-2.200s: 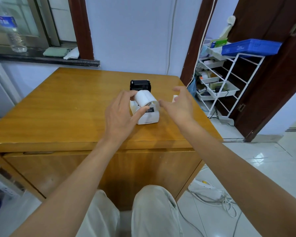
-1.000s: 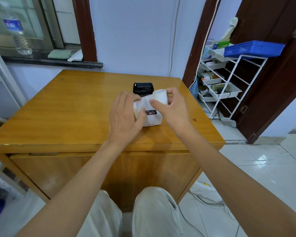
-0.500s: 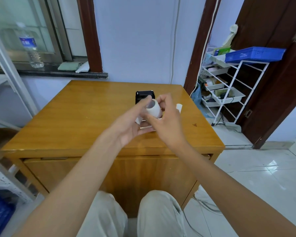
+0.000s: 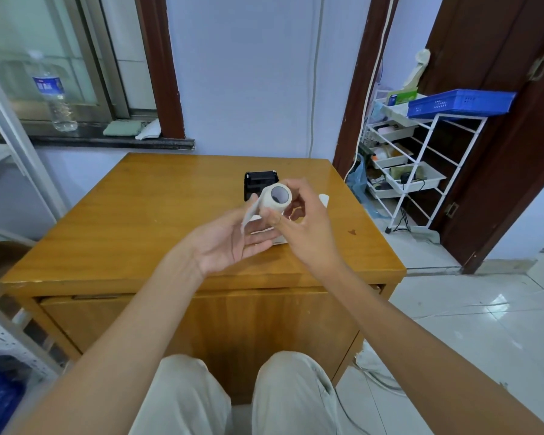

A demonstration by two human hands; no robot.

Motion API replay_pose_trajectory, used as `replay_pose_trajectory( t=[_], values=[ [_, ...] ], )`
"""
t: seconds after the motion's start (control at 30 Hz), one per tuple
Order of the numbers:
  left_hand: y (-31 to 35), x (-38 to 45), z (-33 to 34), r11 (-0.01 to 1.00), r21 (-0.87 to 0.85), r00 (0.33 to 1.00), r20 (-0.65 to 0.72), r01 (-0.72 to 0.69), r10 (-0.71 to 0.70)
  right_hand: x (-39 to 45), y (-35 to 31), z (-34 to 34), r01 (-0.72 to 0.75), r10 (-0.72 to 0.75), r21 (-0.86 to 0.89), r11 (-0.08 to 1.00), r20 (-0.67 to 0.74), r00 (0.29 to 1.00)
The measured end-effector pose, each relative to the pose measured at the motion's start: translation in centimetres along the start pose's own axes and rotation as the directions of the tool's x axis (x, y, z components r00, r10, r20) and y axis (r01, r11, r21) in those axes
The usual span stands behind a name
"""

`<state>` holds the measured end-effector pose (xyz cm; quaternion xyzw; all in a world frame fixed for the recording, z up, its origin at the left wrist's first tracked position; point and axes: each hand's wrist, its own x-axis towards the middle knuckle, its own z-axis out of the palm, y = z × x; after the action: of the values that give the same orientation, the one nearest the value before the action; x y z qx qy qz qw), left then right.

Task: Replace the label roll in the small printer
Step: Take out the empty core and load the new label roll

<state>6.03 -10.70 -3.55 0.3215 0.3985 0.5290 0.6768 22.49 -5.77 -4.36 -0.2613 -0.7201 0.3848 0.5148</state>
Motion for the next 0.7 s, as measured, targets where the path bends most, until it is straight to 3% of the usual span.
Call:
replay_pose_trajectory(
  t=[0.3,0.53,0.7],
  values=[
    [0.0,1.5,0.0,0.996,0.076,0.999,-0.009,-0.045,0.046,0.4,1.8,-1.5,-0.077,0.081,-0.057,0.995,0.059,0.995],
    [0.2,2.2,0.3,0.954,0.274,0.979,-0.124,-0.125,0.164,1.8,1.1,-4.1,-0.054,0.102,-0.208,0.977,0.23,0.968],
    [0.2,2.4,0.8,0.966,0.223,0.974,-0.152,-0.133,0.169,2.4,1.0,-4.3,-0.024,0.085,-0.27,0.963,0.216,0.973]
  ],
)
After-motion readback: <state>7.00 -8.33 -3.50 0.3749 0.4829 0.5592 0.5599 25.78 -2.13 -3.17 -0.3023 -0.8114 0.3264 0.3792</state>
